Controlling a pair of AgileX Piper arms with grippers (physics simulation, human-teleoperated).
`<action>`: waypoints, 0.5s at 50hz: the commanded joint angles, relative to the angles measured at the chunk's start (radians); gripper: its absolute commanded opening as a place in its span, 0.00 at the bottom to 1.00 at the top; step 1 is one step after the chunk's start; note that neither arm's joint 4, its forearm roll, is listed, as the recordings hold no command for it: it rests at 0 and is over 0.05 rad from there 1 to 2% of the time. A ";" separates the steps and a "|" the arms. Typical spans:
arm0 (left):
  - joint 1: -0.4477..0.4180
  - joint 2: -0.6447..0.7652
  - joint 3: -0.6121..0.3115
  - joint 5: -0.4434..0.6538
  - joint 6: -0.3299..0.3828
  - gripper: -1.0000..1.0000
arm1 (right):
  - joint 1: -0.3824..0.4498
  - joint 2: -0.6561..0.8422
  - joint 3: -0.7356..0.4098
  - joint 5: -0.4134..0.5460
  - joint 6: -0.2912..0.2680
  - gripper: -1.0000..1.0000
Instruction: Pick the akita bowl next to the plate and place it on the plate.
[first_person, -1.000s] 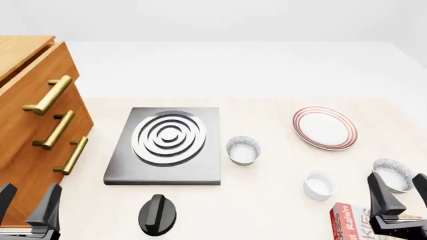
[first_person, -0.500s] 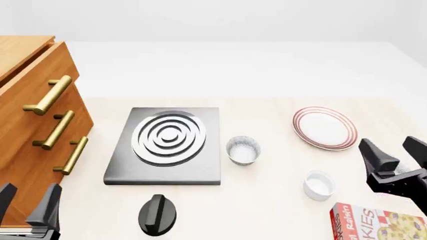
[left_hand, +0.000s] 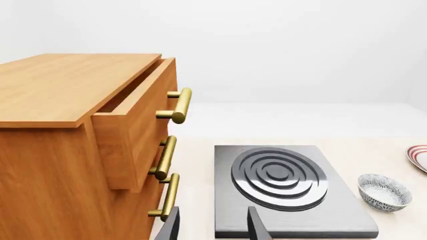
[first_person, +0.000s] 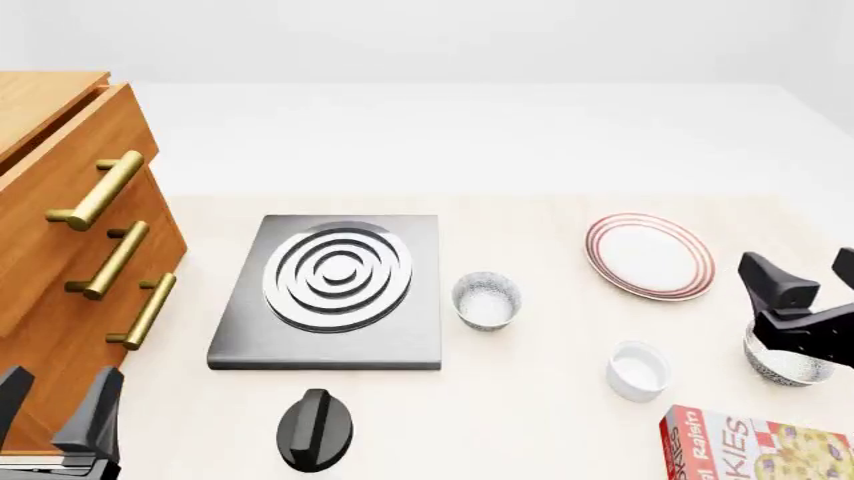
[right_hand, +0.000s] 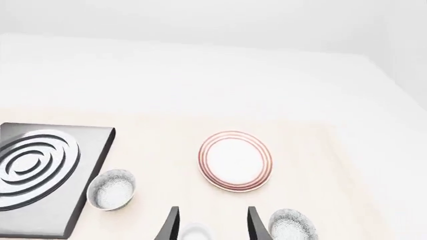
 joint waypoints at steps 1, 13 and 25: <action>0.000 0.000 0.000 0.000 0.000 1.00 | -0.029 0.048 -0.045 0.067 -0.024 1.00; 0.000 0.000 0.000 0.000 0.000 1.00 | -0.061 0.112 -0.090 0.120 -0.053 1.00; 0.000 0.000 0.000 0.000 0.000 1.00 | -0.086 0.134 -0.052 0.098 -0.090 1.00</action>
